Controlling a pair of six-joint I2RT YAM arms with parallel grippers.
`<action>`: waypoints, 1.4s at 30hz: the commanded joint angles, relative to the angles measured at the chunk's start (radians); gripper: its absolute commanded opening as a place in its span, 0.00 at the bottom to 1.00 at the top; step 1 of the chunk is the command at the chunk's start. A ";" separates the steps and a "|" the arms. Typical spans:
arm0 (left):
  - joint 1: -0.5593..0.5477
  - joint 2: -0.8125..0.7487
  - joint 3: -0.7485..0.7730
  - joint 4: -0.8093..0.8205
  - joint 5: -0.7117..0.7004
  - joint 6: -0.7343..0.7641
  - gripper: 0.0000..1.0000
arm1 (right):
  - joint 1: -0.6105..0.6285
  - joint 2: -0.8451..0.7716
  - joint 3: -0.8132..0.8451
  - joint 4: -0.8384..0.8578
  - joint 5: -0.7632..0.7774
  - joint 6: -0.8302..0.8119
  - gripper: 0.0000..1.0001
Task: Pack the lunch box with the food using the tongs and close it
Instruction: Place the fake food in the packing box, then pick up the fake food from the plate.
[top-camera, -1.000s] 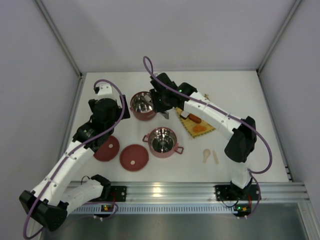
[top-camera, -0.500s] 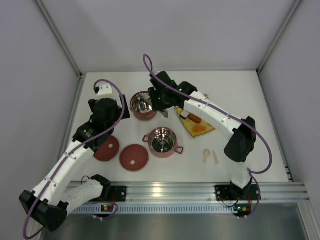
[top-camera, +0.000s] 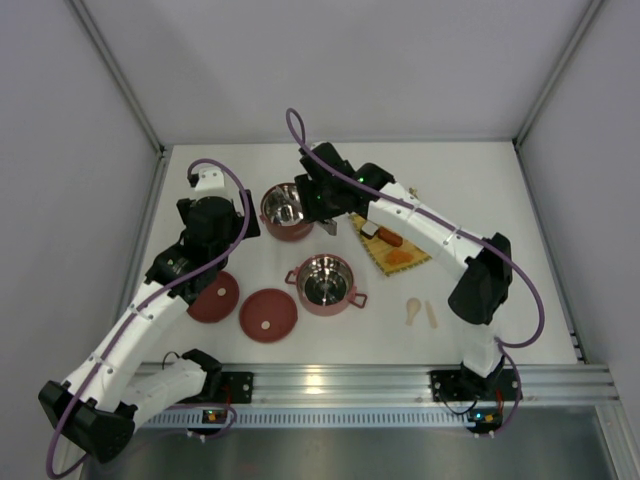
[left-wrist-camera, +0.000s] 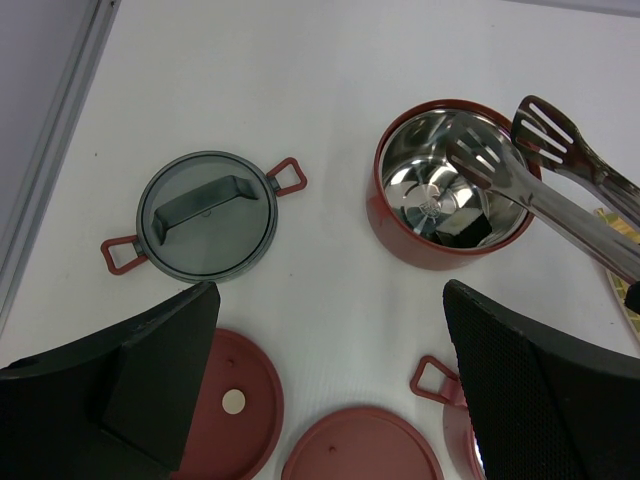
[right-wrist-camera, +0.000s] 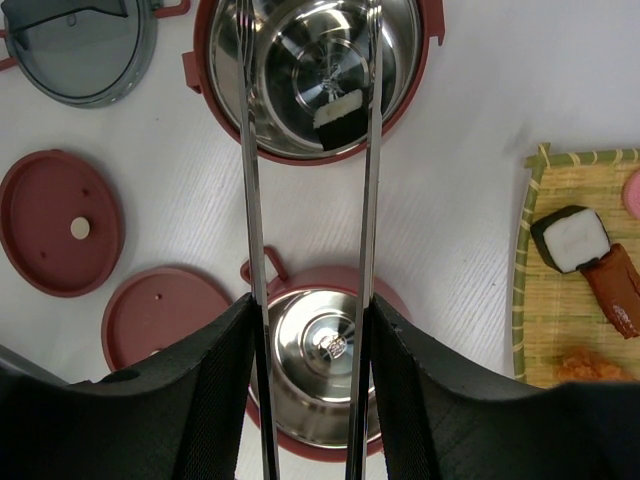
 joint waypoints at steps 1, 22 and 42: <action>0.001 -0.014 0.016 0.019 -0.001 0.004 0.99 | 0.022 -0.016 0.060 0.010 0.020 0.000 0.46; 0.001 -0.015 0.018 0.019 0.012 0.001 0.99 | -0.171 -0.417 -0.300 -0.021 0.132 -0.008 0.48; 0.000 -0.009 0.018 0.021 0.019 0.003 0.99 | -0.207 -0.509 -0.692 0.105 0.049 -0.020 0.47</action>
